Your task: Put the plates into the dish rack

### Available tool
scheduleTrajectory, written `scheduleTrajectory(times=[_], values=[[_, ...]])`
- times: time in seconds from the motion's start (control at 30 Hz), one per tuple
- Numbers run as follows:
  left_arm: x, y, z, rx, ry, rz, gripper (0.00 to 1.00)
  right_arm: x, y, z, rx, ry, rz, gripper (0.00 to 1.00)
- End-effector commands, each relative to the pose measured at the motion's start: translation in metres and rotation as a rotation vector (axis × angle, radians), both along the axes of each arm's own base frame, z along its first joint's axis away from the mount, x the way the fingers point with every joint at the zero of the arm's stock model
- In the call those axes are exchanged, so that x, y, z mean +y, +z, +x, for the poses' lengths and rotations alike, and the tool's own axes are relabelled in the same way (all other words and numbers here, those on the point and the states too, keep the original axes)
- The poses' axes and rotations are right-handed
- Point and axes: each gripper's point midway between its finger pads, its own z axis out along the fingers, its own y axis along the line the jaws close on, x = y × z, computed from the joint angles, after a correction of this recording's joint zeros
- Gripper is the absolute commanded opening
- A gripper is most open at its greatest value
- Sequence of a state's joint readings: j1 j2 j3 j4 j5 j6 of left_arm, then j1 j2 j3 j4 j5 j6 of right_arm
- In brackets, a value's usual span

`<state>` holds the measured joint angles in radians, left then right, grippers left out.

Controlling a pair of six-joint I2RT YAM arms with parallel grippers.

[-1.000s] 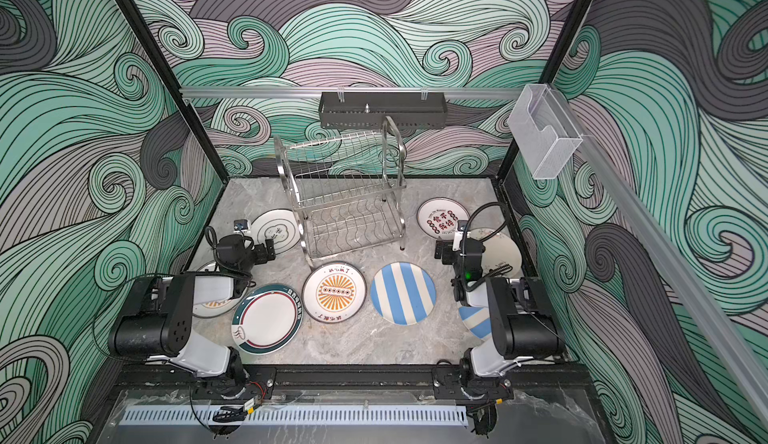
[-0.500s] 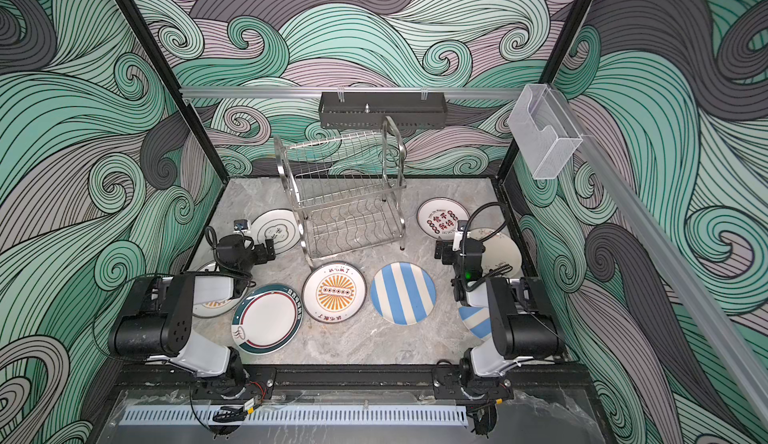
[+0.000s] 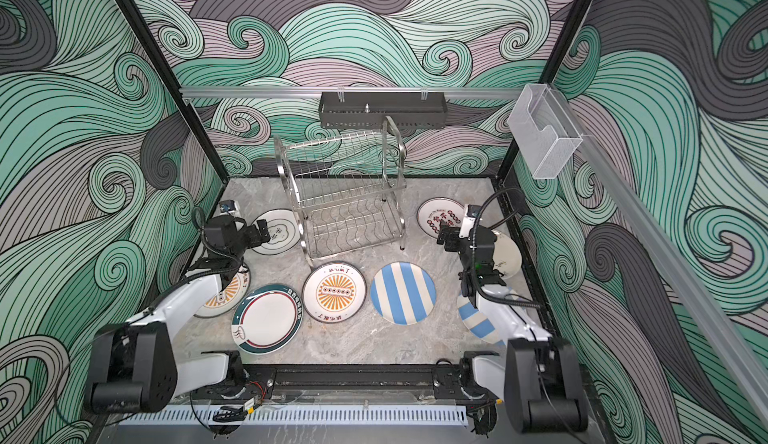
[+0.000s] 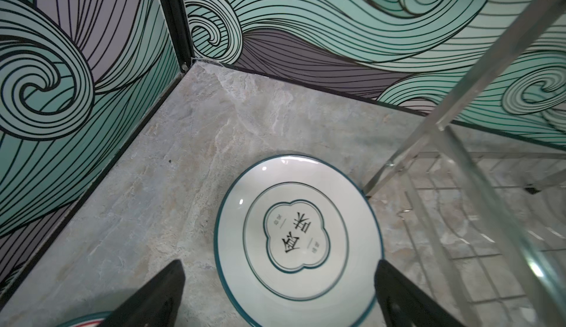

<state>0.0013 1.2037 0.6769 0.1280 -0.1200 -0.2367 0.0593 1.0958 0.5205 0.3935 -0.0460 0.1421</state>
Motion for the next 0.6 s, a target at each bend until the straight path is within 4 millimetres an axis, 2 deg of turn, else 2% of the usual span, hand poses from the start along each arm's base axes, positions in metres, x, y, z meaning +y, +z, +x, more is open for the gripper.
scheduleTrajectory(times=[0.0, 0.1, 0.2, 0.23, 0.37, 0.57], values=[[-0.019, -0.009, -0.026, 0.118, 0.024, -0.151, 0.99, 0.053, -0.008, -0.037, 0.161, 0.183, 0.163, 0.94], [-0.051, -0.008, -0.044, 0.16, -0.046, -0.248, 0.99, 0.089, -0.007, -0.074, 0.248, 0.319, 0.282, 0.93], [-0.075, -0.022, -0.071, 0.22, -0.103, -0.294, 0.99, 0.118, -0.02, -0.11, 0.337, 0.412, 0.369, 0.9], [-0.079, -0.029, -0.079, 0.235, -0.109, -0.311, 0.99, 0.122, -0.028, -0.12, 0.373, 0.417, 0.381, 0.89], [-0.094, -0.046, -0.11, 0.254, -0.145, -0.405, 0.99, 0.116, -0.061, -0.148, 0.502, 0.365, 0.391, 0.86], [-0.12, -0.054, -0.137, 0.308, -0.259, -0.435, 0.99, 0.144, -0.078, -0.174, 0.635, 0.531, 0.461, 0.8]])
